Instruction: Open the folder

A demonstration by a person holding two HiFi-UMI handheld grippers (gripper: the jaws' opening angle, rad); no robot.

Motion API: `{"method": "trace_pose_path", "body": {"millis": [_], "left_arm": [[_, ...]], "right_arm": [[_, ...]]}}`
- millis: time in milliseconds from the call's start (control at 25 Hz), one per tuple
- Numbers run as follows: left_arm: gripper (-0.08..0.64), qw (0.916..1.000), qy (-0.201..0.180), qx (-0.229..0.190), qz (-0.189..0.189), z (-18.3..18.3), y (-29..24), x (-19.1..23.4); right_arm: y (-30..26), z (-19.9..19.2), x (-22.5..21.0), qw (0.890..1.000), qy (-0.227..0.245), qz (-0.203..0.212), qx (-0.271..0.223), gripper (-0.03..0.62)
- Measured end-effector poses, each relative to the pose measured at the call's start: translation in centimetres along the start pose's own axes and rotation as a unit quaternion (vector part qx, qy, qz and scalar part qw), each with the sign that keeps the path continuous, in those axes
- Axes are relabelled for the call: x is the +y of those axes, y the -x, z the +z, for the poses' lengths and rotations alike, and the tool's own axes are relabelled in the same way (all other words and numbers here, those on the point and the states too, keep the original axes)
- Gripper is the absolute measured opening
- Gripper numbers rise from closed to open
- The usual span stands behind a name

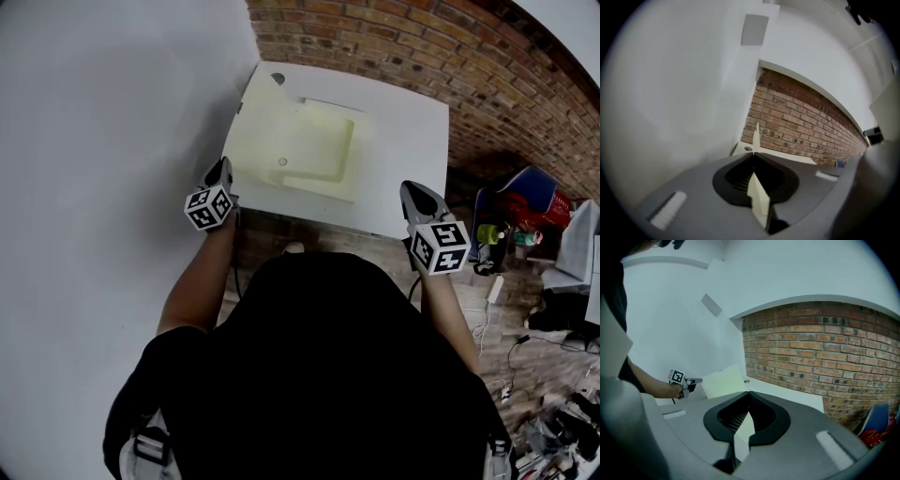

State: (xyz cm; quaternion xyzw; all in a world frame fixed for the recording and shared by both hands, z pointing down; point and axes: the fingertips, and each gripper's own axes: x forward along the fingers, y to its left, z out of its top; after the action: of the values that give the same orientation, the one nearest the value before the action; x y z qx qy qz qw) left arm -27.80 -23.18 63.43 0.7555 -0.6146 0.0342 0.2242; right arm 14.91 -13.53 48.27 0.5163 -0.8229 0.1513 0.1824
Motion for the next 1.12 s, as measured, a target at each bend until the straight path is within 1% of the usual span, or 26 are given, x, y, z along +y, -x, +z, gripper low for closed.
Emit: {"method": "trace_pose_path", "body": {"millis": [200,360,1120], "left_arm": [[0.005,0.9996,0.004,0.016,0.022,-0.8,-0.3,2.7],[0.005,0.999,0.002,0.031,0.031,-1.7,-0.6,4.8],[0.006,0.9938,0.012,0.091,0.062,-5.2,-1.8,10.4]], "right_arm": [[-0.1,0.1,-0.4,1.0,-0.003,-0.007,0.003,0.0],[-0.3,0.1,-0.6,1.0,-0.002,-0.015,0.006,0.0],[-2.0,-0.2,0.7,0.999,-0.005,-0.022,0.022,0.0]]}}
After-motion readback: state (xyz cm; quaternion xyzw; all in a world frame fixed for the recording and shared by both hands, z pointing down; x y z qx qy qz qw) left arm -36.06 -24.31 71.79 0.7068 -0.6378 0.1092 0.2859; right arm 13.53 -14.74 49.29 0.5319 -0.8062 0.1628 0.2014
